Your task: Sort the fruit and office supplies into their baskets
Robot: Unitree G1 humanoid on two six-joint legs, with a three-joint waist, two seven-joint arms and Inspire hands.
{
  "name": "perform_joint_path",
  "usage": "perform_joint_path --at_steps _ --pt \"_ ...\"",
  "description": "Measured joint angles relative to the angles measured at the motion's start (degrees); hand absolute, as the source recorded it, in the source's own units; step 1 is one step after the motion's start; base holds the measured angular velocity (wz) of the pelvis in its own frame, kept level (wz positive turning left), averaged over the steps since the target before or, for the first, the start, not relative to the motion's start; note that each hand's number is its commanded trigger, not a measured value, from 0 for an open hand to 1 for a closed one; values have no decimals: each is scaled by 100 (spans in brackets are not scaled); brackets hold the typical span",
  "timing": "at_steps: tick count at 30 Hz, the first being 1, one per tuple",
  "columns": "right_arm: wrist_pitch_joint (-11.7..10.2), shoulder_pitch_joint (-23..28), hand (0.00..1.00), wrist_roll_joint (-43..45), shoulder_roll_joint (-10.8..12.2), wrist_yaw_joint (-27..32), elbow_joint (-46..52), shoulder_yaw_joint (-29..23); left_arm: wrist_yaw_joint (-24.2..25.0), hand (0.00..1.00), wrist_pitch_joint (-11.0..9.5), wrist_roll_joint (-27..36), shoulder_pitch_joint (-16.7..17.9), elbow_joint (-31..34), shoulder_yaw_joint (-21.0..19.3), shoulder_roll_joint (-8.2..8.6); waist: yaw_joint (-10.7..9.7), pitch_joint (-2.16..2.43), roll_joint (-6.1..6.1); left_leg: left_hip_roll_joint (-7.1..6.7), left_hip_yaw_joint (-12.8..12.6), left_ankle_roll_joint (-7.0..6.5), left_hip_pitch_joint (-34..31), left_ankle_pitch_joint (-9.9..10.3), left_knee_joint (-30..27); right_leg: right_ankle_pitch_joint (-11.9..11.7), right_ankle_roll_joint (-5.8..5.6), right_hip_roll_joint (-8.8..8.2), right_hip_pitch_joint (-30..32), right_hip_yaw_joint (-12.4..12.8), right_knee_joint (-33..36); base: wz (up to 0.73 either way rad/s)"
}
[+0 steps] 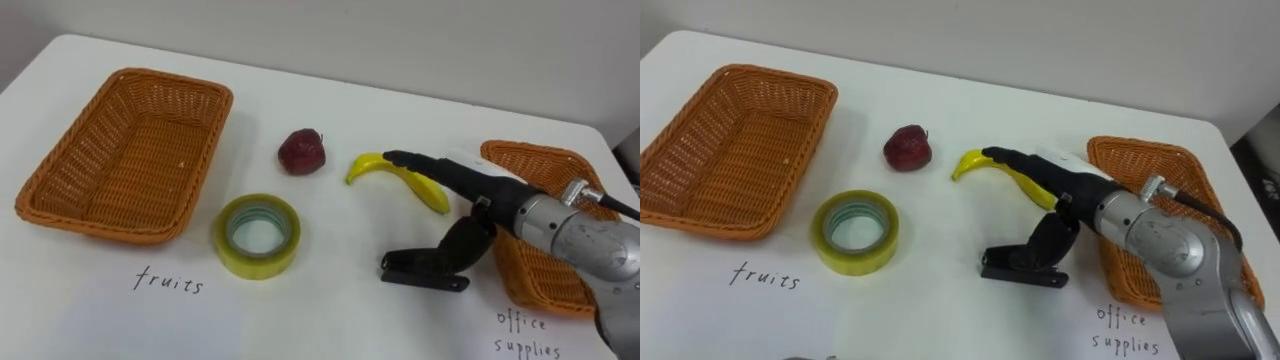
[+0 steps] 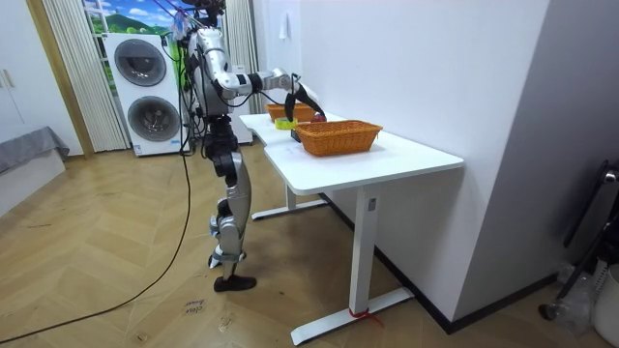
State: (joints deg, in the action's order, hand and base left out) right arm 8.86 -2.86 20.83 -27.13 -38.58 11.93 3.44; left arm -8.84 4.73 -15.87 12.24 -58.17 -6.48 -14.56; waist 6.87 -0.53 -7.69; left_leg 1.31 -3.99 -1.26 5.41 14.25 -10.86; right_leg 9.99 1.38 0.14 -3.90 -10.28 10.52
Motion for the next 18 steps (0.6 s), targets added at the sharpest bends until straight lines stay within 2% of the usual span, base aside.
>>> perform_joint_path --at_steps 7,12,15,18 --pt "5 26 0 123 18 -31 -144 3 0 0 9 1 -21 -9 0 0 0 -3 29 -3 -3 -2 12 -1 2 -1 -2 5 -15 0 2 0" --pt "279 98 0 494 62 -213 -234 116 -3 0 173 -1 -12 -25 2 0 -5 -7 48 -1 -3 -3 -13 -2 39 -2 -2 -2 13 -26 6 0" --pt "377 118 0 678 62 -302 -259 211 -32 0 238 -6 -20 -24 36 0 -17 -3 50 -3 -8 -1 -24 -4 31 -2 -2 -2 20 -56 5 2" --pt "378 149 0 750 62 -406 -259 211 -43 0 245 -7 -20 -23 77 -1 -12 6 52 -5 -5 -6 -27 -7 6 -2 -2 -4 20 -69 4 0"
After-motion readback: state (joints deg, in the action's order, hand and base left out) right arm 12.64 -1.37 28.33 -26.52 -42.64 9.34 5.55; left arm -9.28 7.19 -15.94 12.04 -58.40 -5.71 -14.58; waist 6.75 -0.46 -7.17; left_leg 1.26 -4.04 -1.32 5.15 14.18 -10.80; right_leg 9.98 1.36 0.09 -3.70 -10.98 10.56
